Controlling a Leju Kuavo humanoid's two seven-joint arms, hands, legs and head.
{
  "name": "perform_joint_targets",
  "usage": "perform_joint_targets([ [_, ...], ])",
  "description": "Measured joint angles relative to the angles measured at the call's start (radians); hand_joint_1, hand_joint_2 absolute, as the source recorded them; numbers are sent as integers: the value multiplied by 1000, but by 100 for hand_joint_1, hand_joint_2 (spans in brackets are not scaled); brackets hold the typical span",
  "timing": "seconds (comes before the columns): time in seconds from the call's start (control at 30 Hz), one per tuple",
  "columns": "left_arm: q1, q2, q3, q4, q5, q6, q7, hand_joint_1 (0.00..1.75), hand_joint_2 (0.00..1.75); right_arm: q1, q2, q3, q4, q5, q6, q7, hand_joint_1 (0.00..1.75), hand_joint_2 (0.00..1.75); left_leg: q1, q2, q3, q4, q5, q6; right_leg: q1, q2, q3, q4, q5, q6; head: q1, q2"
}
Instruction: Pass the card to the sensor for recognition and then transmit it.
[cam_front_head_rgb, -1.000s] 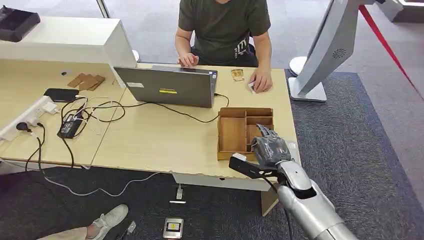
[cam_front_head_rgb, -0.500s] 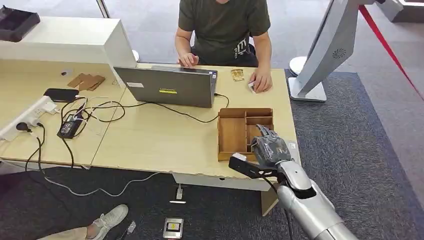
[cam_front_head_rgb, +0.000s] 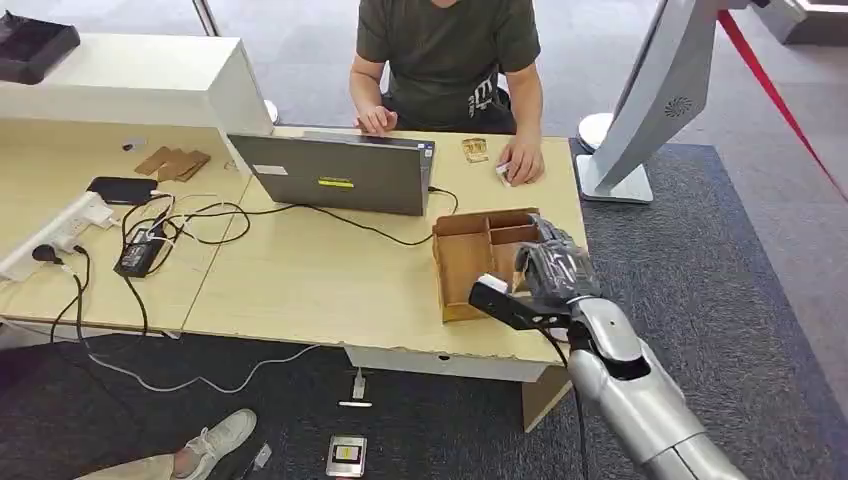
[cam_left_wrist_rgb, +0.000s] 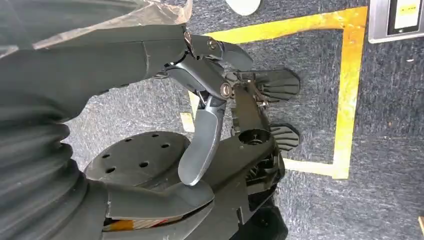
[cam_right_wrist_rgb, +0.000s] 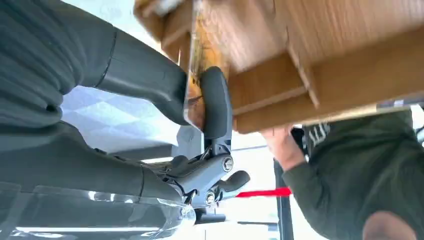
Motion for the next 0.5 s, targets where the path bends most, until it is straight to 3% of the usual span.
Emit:
perform_joint_targets([
  [0.5, -2, 0, 0, 0, -8, 0, 3, 0, 175, -10, -15, -24, -69, -20, -23, -2, 175, 175, 0, 0, 0, 0, 0, 0, 0, 0, 0, 0, 0, 0, 0, 0],
])
